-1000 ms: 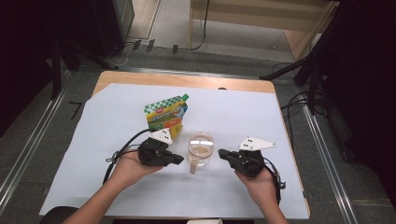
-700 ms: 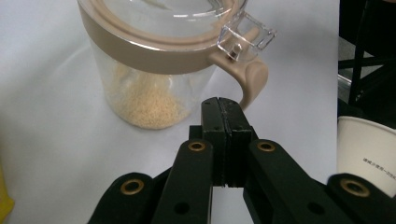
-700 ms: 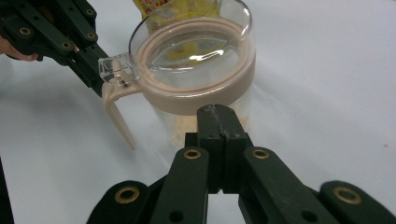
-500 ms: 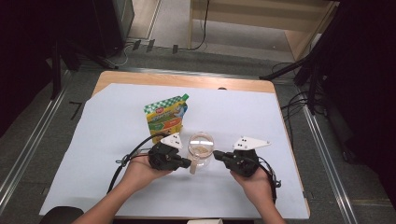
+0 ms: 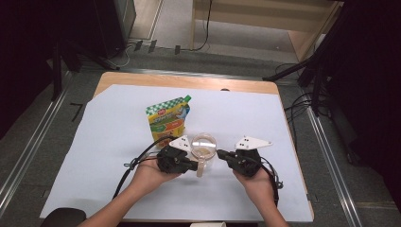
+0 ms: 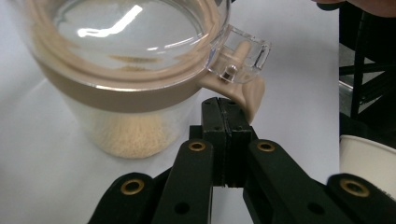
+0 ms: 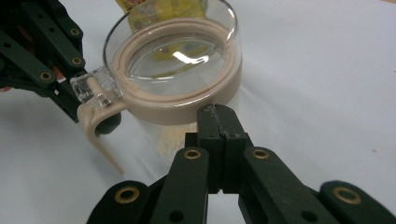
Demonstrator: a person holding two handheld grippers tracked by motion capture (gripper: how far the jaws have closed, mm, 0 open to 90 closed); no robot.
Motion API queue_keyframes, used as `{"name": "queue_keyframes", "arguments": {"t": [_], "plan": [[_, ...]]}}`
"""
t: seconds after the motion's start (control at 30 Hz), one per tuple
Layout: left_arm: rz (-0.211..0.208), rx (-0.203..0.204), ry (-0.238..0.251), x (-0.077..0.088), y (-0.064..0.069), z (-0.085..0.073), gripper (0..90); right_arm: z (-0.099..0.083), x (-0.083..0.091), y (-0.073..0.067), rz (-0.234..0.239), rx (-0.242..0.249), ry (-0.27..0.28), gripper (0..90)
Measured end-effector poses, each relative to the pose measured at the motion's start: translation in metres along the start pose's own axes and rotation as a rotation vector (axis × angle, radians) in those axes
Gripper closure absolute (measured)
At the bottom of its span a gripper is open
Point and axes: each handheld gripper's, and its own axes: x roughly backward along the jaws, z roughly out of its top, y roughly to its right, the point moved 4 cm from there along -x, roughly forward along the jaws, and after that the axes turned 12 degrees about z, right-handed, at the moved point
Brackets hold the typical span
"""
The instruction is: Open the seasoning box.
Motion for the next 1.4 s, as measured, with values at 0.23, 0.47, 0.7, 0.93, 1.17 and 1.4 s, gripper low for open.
{"name": "queue_keyframes", "arguments": {"t": [0.23,0.47,0.7,0.93,1.17,1.4], "plan": [[-0.013,-0.008,0.006,-0.01,0.007,0.007,90.0,0.001,-0.001,0.009,-0.024,0.0,0.007,90.0],[-0.054,0.013,0.017,-0.018,0.011,0.011,89.9,0.0,-0.002,0.015,-0.033,-0.022,0.002,90.0],[-0.075,0.049,-0.034,-0.006,0.005,0.006,81.5,-0.001,0.016,0.008,-0.031,-0.023,0.035,90.0],[-0.071,0.023,-0.01,0.007,-0.001,0.003,69.3,-0.005,0.025,-0.014,-0.006,-0.001,0.026,90.0],[-0.043,0.002,-0.01,0.015,-0.012,-0.005,56.8,-0.013,0.024,-0.037,0.018,0.0,0.005,90.0],[-0.037,0.033,0.001,0.02,-0.02,-0.009,48.8,-0.017,0.01,-0.058,0.063,0.03,-0.029,90.0]]}}
